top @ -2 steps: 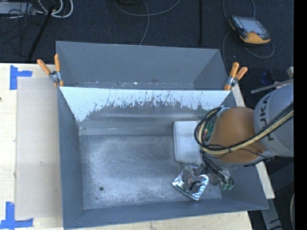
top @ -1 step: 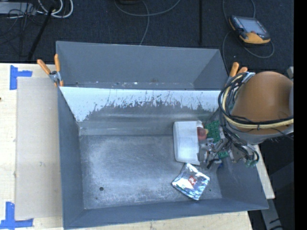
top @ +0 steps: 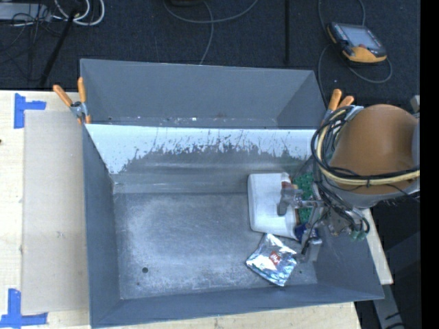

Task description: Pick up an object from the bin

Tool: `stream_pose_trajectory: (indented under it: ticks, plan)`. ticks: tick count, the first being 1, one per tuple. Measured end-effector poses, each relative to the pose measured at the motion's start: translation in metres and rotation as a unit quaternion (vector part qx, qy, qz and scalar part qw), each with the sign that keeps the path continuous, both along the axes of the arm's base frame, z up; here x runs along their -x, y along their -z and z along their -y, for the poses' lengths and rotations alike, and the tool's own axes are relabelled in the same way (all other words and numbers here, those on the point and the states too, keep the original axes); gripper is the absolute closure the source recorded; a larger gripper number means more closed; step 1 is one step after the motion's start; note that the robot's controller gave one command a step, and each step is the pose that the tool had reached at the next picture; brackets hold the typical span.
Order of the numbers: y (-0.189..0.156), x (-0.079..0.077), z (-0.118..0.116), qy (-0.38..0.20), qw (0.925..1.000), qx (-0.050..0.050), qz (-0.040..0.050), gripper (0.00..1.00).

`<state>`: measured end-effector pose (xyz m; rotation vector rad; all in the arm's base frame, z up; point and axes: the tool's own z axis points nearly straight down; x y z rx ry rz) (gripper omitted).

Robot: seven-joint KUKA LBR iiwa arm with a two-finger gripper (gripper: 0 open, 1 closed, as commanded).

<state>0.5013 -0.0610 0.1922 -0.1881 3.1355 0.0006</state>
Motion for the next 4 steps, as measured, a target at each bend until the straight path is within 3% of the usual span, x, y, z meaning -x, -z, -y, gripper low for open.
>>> stream_pose_trajectory:
  ticks: [1,2,3,4]
  plan:
    - [0.111,-0.022,0.012,0.042,0.9991,-0.001,0.0021,0.00]
    - [0.123,0.020,0.001,0.100,0.9950,-0.001,-0.0014,0.00]
    - [0.122,0.019,0.002,0.099,0.9951,0.000,-0.0010,1.00]
    - [0.123,0.020,0.001,0.098,0.9952,0.000,-0.0017,0.00]
